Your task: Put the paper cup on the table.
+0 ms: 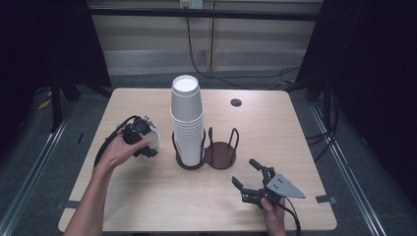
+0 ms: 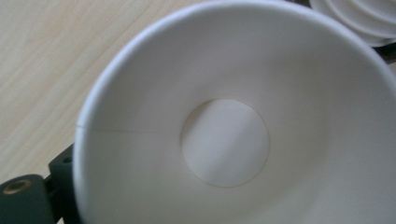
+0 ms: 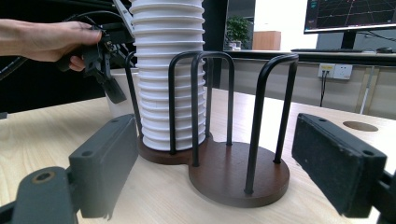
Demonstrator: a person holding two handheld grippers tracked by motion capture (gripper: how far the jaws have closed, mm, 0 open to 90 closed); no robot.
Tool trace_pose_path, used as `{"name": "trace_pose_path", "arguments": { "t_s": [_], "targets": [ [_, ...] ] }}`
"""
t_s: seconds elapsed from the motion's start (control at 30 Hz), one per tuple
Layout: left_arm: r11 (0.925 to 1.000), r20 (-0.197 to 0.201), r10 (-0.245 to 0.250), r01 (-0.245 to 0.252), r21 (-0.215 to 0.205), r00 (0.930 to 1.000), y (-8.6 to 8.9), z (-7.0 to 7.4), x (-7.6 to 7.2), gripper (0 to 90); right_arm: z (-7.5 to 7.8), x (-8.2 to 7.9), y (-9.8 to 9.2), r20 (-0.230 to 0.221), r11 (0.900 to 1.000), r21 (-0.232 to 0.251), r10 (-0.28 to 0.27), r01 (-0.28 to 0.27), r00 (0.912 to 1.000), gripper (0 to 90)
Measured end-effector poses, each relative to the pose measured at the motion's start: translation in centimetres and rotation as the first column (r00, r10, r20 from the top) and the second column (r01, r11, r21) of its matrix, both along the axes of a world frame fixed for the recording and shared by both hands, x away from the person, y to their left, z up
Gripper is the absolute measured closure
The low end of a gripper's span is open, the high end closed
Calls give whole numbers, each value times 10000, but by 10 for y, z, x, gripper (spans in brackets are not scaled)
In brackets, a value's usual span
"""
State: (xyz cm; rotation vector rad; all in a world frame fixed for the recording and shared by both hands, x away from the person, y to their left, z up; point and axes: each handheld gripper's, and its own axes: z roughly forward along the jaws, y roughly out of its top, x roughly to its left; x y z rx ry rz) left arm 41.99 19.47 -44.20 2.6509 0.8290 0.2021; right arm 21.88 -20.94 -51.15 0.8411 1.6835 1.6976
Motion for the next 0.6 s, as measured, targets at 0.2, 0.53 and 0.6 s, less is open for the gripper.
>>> {"name": "trace_pose_path", "arguments": {
  "t_s": [0.2,0.53,0.6],
  "targets": [
    [9998,130,172,-170,-136,9998,5,-4,-3,80,0,0,0,4,10000,0,1,-1,10000,139],
    [9975,271,266,-247,-660,9993,21,-13,-12,161,0,0,0,-3,10000,3,-3,3,10000,139],
    [9970,315,262,-238,-737,9992,26,-15,-14,161,0,0,0,-11,10000,10,0,0,10000,139]
  ]
}}
